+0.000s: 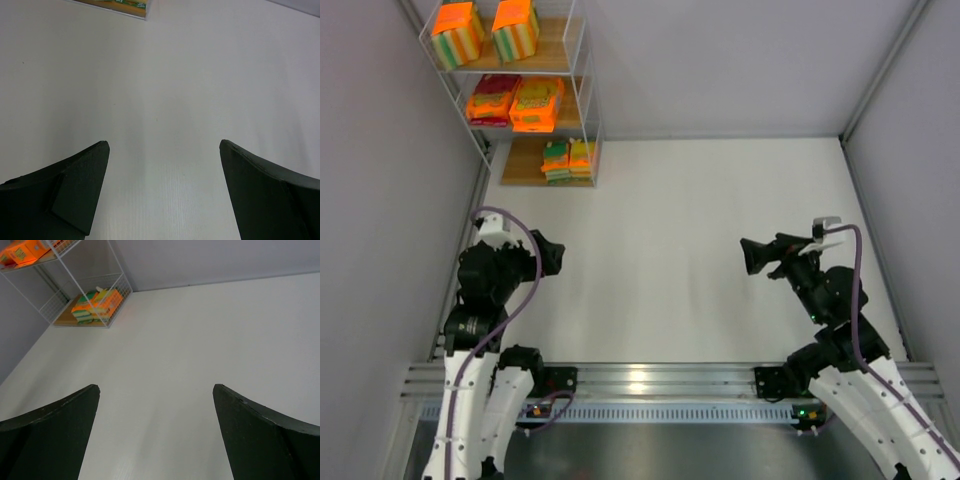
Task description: Place and organize the cleaning sponges onto the shelf
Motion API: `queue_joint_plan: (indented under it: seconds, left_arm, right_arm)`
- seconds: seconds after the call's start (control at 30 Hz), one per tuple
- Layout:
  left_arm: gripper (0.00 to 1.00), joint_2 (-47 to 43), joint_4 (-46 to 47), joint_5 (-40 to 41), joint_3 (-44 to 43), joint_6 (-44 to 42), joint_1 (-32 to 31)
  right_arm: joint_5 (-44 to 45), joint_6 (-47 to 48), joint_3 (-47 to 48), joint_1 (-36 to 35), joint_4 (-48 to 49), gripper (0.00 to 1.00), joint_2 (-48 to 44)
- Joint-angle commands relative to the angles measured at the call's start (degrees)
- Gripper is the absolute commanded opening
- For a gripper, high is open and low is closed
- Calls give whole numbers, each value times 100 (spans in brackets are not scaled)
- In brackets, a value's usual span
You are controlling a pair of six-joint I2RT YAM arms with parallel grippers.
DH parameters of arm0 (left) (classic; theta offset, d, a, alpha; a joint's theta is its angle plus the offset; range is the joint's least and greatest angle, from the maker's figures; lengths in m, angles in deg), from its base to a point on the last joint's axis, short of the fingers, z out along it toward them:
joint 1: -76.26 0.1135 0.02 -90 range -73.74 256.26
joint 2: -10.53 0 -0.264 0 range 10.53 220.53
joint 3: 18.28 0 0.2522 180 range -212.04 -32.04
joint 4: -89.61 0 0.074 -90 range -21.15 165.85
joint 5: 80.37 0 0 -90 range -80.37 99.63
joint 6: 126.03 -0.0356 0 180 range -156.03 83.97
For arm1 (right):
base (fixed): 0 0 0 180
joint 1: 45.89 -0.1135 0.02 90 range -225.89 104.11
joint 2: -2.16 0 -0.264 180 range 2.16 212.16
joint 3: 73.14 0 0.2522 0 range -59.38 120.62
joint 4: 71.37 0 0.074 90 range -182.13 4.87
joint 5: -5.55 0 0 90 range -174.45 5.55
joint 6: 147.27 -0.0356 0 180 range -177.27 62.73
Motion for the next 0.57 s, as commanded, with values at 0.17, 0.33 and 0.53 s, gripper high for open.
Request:
queue_joint_plan:
  seconds: [0.17, 0.33, 0.53]
  left_arm:
    - [98, 124, 141, 189, 111, -33, -17]
    - [98, 168, 132, 250, 129, -15, -17]
    - [98, 221, 132, 312, 155, -15, -9]
  right_arm:
    - [632, -72, -15, 62, 836, 99, 944]
    - [616, -301, -119, 62, 1458, 99, 1569]
    - [413, -222, -7, 70, 1961, 100, 1903]
